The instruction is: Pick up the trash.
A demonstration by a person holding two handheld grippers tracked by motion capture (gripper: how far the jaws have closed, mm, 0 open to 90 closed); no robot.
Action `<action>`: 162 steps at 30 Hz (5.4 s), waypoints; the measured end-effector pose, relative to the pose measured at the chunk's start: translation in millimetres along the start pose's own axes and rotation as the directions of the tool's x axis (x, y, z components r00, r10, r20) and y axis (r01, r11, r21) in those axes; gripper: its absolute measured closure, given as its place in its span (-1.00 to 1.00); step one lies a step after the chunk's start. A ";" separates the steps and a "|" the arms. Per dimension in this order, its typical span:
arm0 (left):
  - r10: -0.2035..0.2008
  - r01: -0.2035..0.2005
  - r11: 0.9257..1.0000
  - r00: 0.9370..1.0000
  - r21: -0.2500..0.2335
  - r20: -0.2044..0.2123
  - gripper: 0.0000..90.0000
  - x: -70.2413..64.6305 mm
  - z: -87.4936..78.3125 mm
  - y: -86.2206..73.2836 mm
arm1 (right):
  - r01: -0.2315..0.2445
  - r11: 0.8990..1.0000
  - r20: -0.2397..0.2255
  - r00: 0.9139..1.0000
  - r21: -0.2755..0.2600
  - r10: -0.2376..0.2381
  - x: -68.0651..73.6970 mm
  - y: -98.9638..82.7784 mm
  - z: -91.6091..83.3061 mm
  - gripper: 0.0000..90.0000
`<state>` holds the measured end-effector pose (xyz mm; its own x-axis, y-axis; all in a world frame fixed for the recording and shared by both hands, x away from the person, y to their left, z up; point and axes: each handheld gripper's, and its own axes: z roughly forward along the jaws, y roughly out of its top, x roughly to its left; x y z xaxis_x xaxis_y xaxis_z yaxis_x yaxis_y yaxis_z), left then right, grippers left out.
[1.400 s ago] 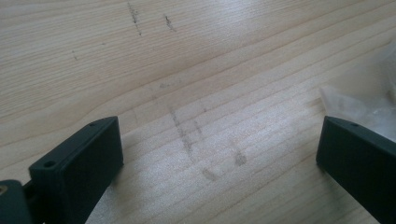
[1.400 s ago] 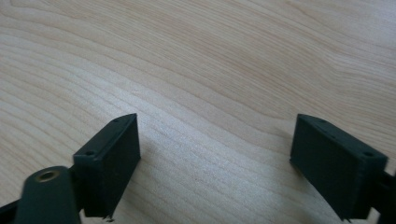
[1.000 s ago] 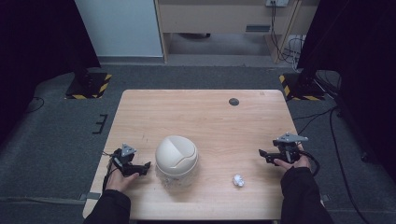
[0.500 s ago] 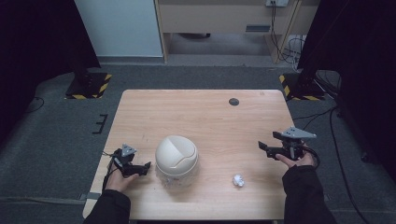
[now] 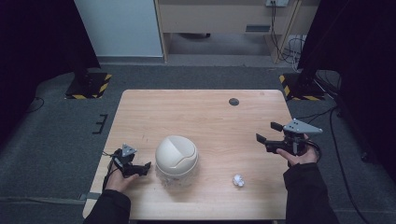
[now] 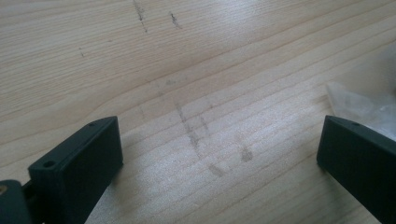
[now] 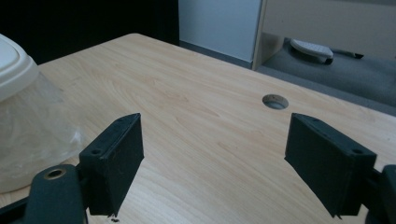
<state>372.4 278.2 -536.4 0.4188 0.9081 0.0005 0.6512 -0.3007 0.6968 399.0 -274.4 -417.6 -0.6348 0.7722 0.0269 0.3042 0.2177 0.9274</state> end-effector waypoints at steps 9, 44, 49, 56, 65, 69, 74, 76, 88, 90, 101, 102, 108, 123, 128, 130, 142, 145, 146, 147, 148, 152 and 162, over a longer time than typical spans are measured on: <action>-0.001 0.001 1.000 1.000 0.001 -0.001 -1.00 -0.2 0.0 0.0 | 0.016 0.999 -0.017 1.000 -0.036 -0.017 4.1 17.2 -4.6 -0.58; 0.000 0.000 1.000 1.000 0.001 -0.001 -1.00 -0.2 0.0 0.0 | 0.129 0.979 -0.214 0.963 -0.156 -0.161 58.0 90.2 24.4 -0.59; 0.000 0.000 1.000 1.000 0.001 -0.001 -1.00 -0.2 0.0 0.0 | 0.152 0.976 -0.232 0.955 -0.153 -0.185 69.2 99.8 30.3 -0.59; 0.000 0.000 1.000 1.000 0.001 -0.001 -1.00 -0.2 0.0 0.0 | 0.181 0.969 -0.269 0.937 -0.170 -0.222 86.8 115.6 37.5 -0.58; 0.000 0.000 1.000 1.000 0.001 -0.001 -1.00 -0.3 0.0 0.0 | 0.184 0.966 -0.362 0.901 -0.183 -0.241 114.0 121.9 49.9 -0.58; 0.000 0.000 1.000 1.000 0.001 -0.001 -1.00 -0.3 0.0 0.0 | 0.157 0.971 -0.415 0.883 -0.182 -0.220 121.1 117.9 56.0 -0.56; 0.000 0.000 1.000 1.000 0.001 0.000 -1.00 -0.4 0.0 0.0 | 0.163 0.973 -0.444 0.868 -0.166 -0.221 129.1 111.7 62.4 -0.55; 0.000 0.000 1.000 1.000 0.001 -0.001 -1.00 -0.4 -0.1 0.0 | 0.173 0.973 -0.460 0.859 -0.150 -0.223 135.5 106.0 66.6 -0.55; 0.000 0.000 1.000 1.000 0.001 0.000 -1.00 -0.5 -0.1 -0.1 | 0.196 0.978 -0.551 0.809 -0.073 -0.203 162.9 80.2 87.9 -0.48; 0.000 0.000 1.000 1.000 0.001 0.000 -1.00 -0.5 -0.1 -0.1 | 0.208 0.976 -0.557 0.804 -0.062 -0.207 166.4 75.8 90.8 -0.48; 0.001 -0.001 1.000 1.000 0.002 0.000 -1.00 -0.6 -0.1 0.0 | 0.267 0.964 -0.595 0.776 0.007 -0.211 179.8 57.7 97.8 -0.50; 0.000 0.000 1.000 1.000 0.001 0.000 -1.00 -0.6 -0.1 -0.1 | 0.271 0.962 -0.595 0.775 0.010 -0.212 180.7 56.3 98.0 -0.50; 0.001 -0.001 1.000 1.000 0.001 0.000 -1.00 -0.7 -0.2 -0.1 | 0.296 0.955 -0.597 0.771 0.031 -0.219 185.1 49.4 100.2 -0.50; 0.001 -0.001 1.000 1.000 0.001 0.000 -1.00 -0.7 -0.1 -0.1 | 0.294 0.953 -0.615 0.766 0.073 -0.188 190.7 41.9 108.2 -0.53; -0.001 0.001 1.000 1.000 0.001 0.000 -1.00 -0.8 -0.2 -0.1 | 0.299 0.950 -0.620 0.762 0.084 -0.185 191.6 40.1 110.6 -0.54; -0.001 0.001 1.000 1.000 0.001 0.000 -1.00 -0.8 -0.1 -0.1 | 0.295 0.952 -0.620 0.763 0.084 -0.182 192.4 39.5 111.5 -0.54; 0.000 0.000 1.000 1.000 0.001 0.000 -1.00 -0.8 -0.1 -0.1 | 0.235 0.970 -0.622 0.770 0.069 -0.143 194.3 40.9 115.5 -0.55; 0.002 -0.002 1.000 1.000 0.001 0.000 -1.00 -0.6 -0.2 -0.1 | 0.200 0.979 -0.609 0.782 0.043 -0.133 193.2 44.7 113.6 -0.57; 0.002 -0.002 1.000 1.000 0.001 -0.001 -1.00 -0.7 -0.1 -0.1 | 0.190 0.981 -0.604 0.786 0.036 -0.130 193.0 45.7 113.0 -0.57; 0.001 -0.001 1.000 1.000 0.001 0.000 -1.00 -0.7 -0.1 -0.1 | 0.186 0.982 -0.601 0.788 0.032 -0.129 192.8 46.3 112.7 -0.58; 0.001 -0.001 1.000 1.000 0.001 0.000 -1.00 -0.7 -0.1 -0.1 | 0.182 0.983 -0.594 0.794 0.033 -0.127 193.2 47.2 112.3 -0.60; 0.001 -0.001 1.000 1.000 0.001 0.000 -1.00 -0.7 -0.1 -0.1 | 0.193 0.980 -0.587 0.798 0.041 -0.133 196.1 47.7 113.3 -0.63; 0.001 -0.001 1.000 1.000 0.001 -0.001 -1.00 -0.7 -0.1 -0.1 | 0.182 0.983 -0.569 0.811 0.029 -0.134 202.0 54.2 115.7 -0.56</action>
<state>371.9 277.6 -536.4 0.4190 0.9080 0.0014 0.6513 -0.3016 0.6963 369.5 -37.5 -405.1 -0.9600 0.2574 0.1104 0.2040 0.3724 0.9054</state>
